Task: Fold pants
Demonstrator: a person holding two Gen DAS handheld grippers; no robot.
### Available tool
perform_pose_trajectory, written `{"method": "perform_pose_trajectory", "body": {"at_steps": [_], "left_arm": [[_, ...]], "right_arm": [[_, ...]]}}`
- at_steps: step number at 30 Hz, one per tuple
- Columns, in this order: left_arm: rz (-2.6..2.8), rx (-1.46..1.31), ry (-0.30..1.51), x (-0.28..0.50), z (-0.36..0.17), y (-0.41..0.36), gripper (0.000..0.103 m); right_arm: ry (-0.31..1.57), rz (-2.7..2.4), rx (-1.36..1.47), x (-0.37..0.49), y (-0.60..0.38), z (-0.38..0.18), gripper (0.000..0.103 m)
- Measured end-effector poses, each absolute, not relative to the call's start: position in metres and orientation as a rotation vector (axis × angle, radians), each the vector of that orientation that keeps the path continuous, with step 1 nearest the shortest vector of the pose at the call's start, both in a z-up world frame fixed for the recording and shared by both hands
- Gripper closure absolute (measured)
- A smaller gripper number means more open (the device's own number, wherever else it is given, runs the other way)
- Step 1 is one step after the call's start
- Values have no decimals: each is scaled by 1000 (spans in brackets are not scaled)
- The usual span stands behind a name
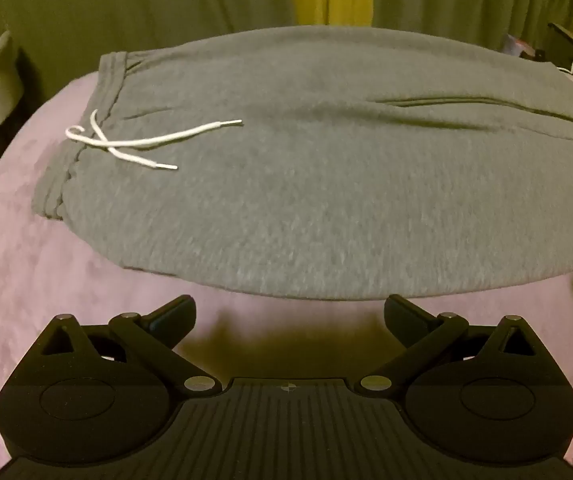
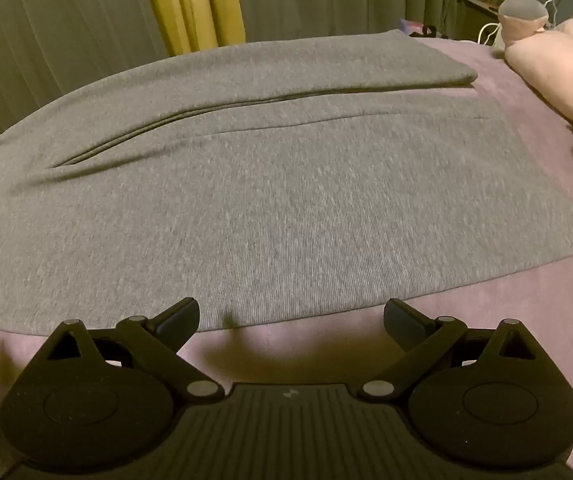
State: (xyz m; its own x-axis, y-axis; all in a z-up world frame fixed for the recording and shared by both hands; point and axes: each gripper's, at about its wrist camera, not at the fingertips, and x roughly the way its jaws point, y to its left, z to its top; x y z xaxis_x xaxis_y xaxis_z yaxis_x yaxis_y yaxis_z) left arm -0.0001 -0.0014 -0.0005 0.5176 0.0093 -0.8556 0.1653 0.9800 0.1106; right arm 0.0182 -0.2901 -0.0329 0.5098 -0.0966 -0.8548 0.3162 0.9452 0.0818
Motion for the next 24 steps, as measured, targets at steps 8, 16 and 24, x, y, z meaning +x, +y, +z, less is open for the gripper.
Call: {"method": "perform_pose_trajectory", "body": {"at_steps": [8,16,24], "left_arm": [[-99,174,1049,3,4,-7,0],[-98,137,1046,3,-5,5,0],[-99,130,1051,3,-6,5,0]], "right_arm": [[1008,-250,237,18,-292,-34,4],[1008,-252,234,17,-290,-34,4],[1009,-252,235,17,-291,-34,4]]}}
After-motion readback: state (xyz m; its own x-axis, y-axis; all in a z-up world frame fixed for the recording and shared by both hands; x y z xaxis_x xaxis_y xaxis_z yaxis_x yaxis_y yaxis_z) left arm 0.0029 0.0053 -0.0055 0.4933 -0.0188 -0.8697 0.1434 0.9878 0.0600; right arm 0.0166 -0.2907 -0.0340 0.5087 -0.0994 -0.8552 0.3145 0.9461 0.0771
